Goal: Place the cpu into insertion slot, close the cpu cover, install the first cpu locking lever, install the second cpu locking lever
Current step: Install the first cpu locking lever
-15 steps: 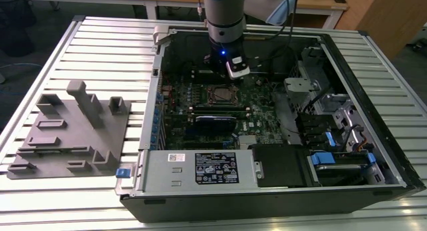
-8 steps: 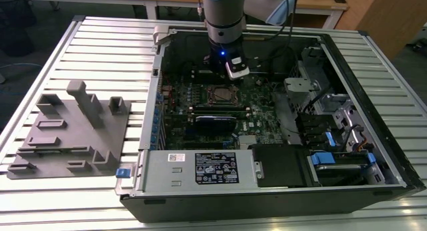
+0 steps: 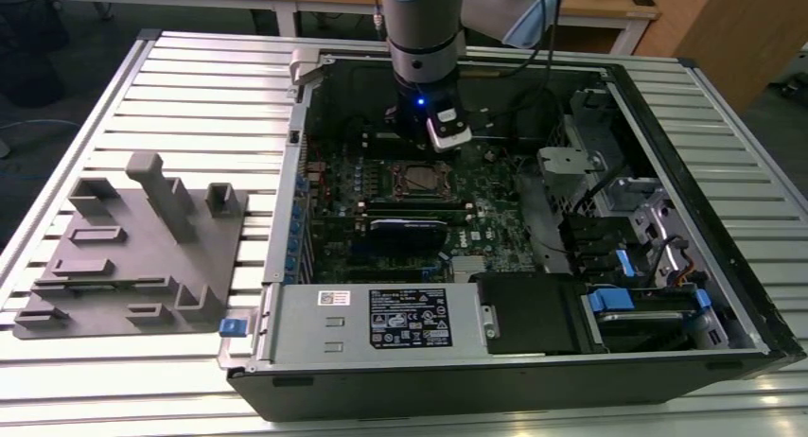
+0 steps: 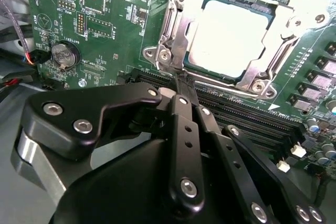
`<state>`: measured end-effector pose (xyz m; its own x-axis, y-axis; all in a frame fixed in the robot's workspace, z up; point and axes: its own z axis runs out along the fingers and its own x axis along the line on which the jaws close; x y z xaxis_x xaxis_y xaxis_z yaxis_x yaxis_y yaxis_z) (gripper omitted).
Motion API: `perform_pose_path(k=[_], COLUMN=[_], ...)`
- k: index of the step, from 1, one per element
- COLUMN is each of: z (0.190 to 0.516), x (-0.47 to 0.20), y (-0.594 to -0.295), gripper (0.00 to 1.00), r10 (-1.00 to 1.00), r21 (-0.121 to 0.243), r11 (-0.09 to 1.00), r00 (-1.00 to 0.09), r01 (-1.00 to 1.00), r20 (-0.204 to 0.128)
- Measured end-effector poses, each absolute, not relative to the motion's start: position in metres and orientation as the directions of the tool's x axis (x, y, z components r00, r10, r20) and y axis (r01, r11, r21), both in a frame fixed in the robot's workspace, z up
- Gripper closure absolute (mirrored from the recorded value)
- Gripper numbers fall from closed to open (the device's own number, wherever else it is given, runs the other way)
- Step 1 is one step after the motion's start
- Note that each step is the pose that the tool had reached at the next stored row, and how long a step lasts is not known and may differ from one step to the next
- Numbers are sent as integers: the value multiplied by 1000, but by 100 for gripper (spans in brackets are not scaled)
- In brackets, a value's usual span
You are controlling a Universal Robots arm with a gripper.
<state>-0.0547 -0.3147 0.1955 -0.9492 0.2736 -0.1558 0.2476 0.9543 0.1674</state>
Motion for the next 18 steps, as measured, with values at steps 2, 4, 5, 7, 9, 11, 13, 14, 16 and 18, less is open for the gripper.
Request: perform_pose_path(k=[2, 4, 5, 7, 9, 11, 13, 14, 16, 18], z=[195, 195, 194, 193, 193, 193, 193, 193, 195, 197], x=[-55, -55, -56, -56, -56, -56, -56, -56, -56, -56], y=[-315, -315, -315, -315, -315, -315, -315, -315, -315, -315], gripper=[89, 89, 89, 89, 89, 89, 89, 89, 89, 89], r10=[273, 273, 273, 274, 273, 273, 273, 273, 273, 273], r21=[167, 167, 167, 170, 169, 169, 169, 169, 169, 169], r11=[955, 955, 955, 954, 954, 954, 954, 954, 954, 954], r00=[-949, -949, -948, -948, -948, -948, -948, -948, -947, -947], r01=[247, 247, 247, 246, 246, 246, 246, 246, 246, 246], r20=[-158, -160, -161, -164, -165, -166, -166, -166, -166, -166])
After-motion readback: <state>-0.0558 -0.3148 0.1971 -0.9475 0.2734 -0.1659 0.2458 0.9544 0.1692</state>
